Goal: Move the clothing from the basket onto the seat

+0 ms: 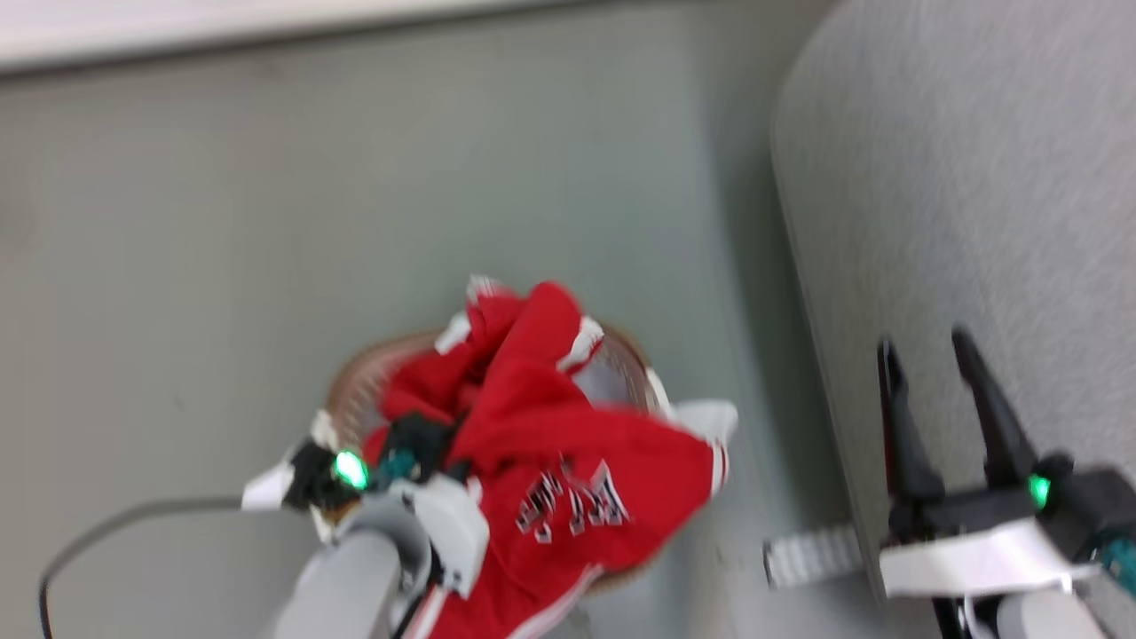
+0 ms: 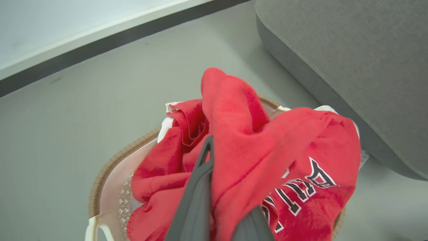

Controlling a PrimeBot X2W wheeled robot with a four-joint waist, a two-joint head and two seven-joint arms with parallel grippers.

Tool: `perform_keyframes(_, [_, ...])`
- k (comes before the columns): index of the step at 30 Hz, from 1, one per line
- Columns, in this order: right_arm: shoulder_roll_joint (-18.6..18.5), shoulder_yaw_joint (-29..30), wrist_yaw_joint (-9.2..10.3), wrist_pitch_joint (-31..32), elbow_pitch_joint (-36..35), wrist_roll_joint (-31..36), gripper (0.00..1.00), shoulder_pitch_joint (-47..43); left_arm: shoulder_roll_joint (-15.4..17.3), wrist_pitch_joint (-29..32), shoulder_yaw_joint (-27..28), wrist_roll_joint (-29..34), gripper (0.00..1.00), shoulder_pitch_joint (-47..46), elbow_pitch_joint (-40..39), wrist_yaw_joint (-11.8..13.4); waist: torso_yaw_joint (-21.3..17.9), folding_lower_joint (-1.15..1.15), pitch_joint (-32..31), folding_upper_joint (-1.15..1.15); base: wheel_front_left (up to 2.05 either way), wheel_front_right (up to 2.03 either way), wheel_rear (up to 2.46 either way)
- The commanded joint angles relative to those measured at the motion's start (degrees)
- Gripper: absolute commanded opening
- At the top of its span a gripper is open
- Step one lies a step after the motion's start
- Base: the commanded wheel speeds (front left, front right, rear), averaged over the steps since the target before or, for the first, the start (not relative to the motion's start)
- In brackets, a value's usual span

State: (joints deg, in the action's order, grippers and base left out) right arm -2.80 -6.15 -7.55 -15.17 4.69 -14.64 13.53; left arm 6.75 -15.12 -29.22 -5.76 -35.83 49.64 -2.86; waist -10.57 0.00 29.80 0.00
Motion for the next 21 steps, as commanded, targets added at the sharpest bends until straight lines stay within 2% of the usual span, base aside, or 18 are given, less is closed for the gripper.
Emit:
perform_keyframes(1, [-0.2,0.4,0.12,0.0,1.0,0.0,1.00,-2.6,0.1,0.0,0.4,-1.2,0.00,3.2,-1.6,-0.1,4.0,0.00,-11.1,0.00,0.00,0.00,0.00])
perform_keyframes(9, [-0.2,1.6,0.12,0.0,3.4,0.3,1.00,-10.1,0.6,0.0,3.5,-5.6,0.00,11.5,-11.4,0.1,6.5,0.00,-23.1,0.00,0.00,0.00,0.00])
perform_keyframes(21, [-0.2,1.3,0.12,0.0,4.0,0.5,1.00,-13.9,2.6,5.3,6.8,-9.8,0.00,13.3,-30.3,1.5,7.6,0.00,-30.2,0.00,0.00,0.00,0.00])
